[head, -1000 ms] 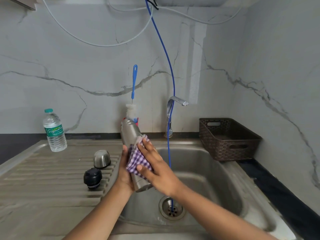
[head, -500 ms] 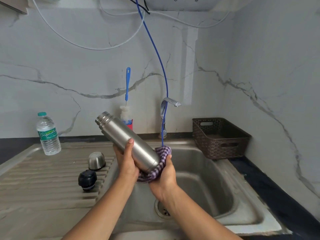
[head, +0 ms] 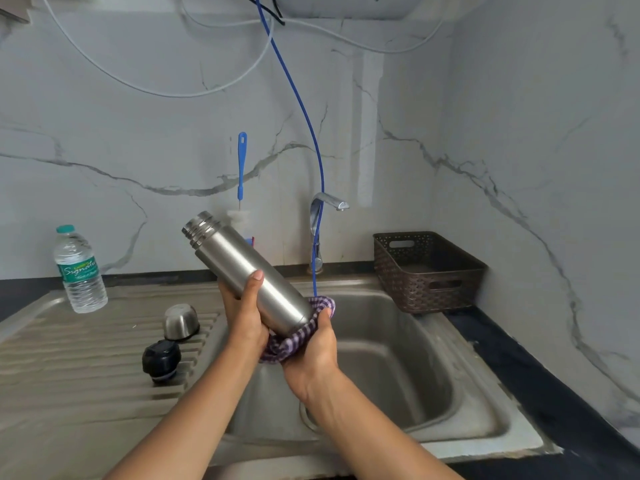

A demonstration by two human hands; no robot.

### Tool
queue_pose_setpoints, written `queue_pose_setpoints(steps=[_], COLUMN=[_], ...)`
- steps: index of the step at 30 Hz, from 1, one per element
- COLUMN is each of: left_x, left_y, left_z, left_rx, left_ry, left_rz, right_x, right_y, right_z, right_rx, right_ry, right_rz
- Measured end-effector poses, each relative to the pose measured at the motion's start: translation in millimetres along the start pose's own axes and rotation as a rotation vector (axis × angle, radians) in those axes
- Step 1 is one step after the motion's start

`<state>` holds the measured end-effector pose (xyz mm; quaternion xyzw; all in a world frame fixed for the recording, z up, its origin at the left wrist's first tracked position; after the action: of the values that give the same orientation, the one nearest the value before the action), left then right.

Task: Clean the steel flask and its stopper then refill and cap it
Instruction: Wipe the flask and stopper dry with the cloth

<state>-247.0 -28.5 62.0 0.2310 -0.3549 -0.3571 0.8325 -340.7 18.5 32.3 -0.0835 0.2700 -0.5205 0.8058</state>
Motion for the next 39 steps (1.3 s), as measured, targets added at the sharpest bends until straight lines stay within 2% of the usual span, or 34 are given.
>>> queue_pose_setpoints(steps=[4,7,13,20,23,26,29,33,36,38,39], left_x=[-11.8,-11.7,-9.7,-3.6,-4.5,-4.8,-9.2,-9.1,-8.6,-10.6,-12.6], left_y=[0.1,1.7,15.2,30.1,30.7,36.6,32.7,26.0,26.7,26.1,25.2], left_z=[2.0,3.0,24.0,37.3,37.8,32.8,28.8,31.2,35.1,31.9,27.3], left_rx=[-0.003,0.018,0.104,0.128,0.126,0.325,0.589,0.814,0.945,0.989,1.017], left_ry=[-0.053,-0.069,-0.238,-0.306,-0.296,-0.398,-0.545,-0.574,-0.558,-0.548,-0.538], left_rz=[-0.019,-0.025,-0.036,-0.061,-0.111,-0.072,-0.041,0.027,0.153,0.202,0.221], right_x=[-2.1,-6.8,-8.6,-18.8,-19.6,-35.3,-54.6,-67.0,-60.4,-52.7,-52.1], right_y=[-13.3,-11.9,-21.2,-51.5,-75.3,-121.8,-157.7,-159.6,-141.9,-130.9,-132.2], right_z=[-2.2,-2.2,-8.0,-12.1,-21.0,-8.9,25.8,73.9,90.9,90.9,89.3], right_rx=[-0.056,-0.138,-0.189,-0.141,-0.134,-0.166,-0.423,-0.93,-1.476,-1.807,-1.835], right_ry=[0.027,-0.032,-0.132,-0.041,0.108,0.125,0.028,-0.056,-0.1,-0.108,-0.114], right_rz=[0.054,0.074,0.03,-0.076,-0.216,-0.44,-0.663,-0.919,-1.151,-1.158,-1.049])
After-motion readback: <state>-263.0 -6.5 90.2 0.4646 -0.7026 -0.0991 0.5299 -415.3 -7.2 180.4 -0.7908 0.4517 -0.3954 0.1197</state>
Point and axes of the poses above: each hand's wrist, its own x-axis towards the middle knuckle, its own z-axis out of the palm, y = z × x, the point moved 4 cm from there along x, towards the middle knuckle, and after that the axes turned 9 degrees about z, right-handed, at the moved point
